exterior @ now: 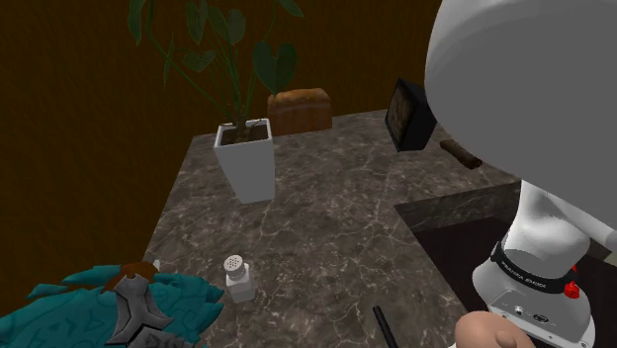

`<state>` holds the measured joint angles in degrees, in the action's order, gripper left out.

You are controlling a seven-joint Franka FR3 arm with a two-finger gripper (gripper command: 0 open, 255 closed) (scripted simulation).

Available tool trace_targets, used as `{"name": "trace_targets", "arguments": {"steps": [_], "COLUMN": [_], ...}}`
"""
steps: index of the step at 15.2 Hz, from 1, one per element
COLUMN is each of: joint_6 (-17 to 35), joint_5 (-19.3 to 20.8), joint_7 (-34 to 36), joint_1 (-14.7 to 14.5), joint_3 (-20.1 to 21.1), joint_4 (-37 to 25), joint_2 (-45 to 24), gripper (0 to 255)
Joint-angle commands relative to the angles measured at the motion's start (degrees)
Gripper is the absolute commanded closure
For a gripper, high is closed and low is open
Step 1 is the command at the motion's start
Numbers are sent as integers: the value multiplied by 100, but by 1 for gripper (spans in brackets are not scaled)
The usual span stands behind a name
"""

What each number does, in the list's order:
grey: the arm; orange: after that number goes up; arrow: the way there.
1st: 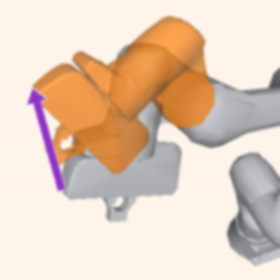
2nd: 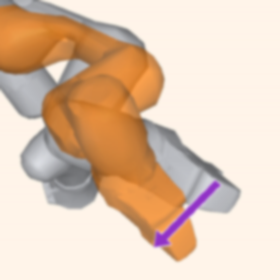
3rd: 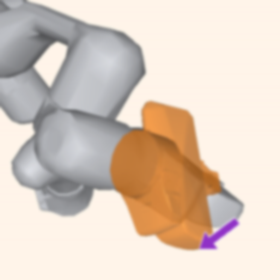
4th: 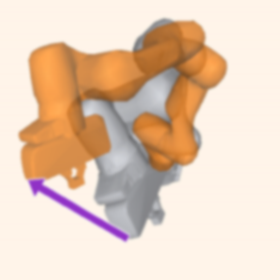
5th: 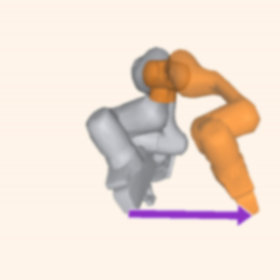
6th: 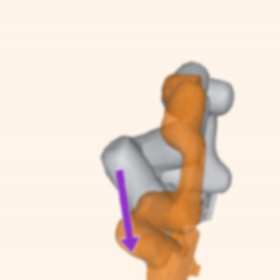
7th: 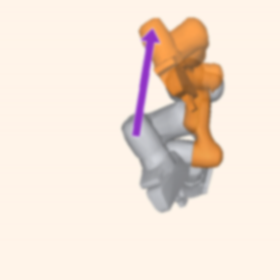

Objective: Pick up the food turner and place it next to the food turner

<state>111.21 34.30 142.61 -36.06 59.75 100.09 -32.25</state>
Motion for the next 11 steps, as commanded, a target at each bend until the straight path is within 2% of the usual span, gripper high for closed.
{"name": "trace_targets", "arguments": {"steps": [1,3,11], "joint_6": [-66,-326,-326], "joint_5": [-96,-234,-234], "joint_7": [-61,-147,-147], "joint_1": [16,40,40], "joint_3": [29,137,137], "joint_4": [-106,-297,-297], "joint_2": [-53,68,68], "gripper": [0,0,0]}}
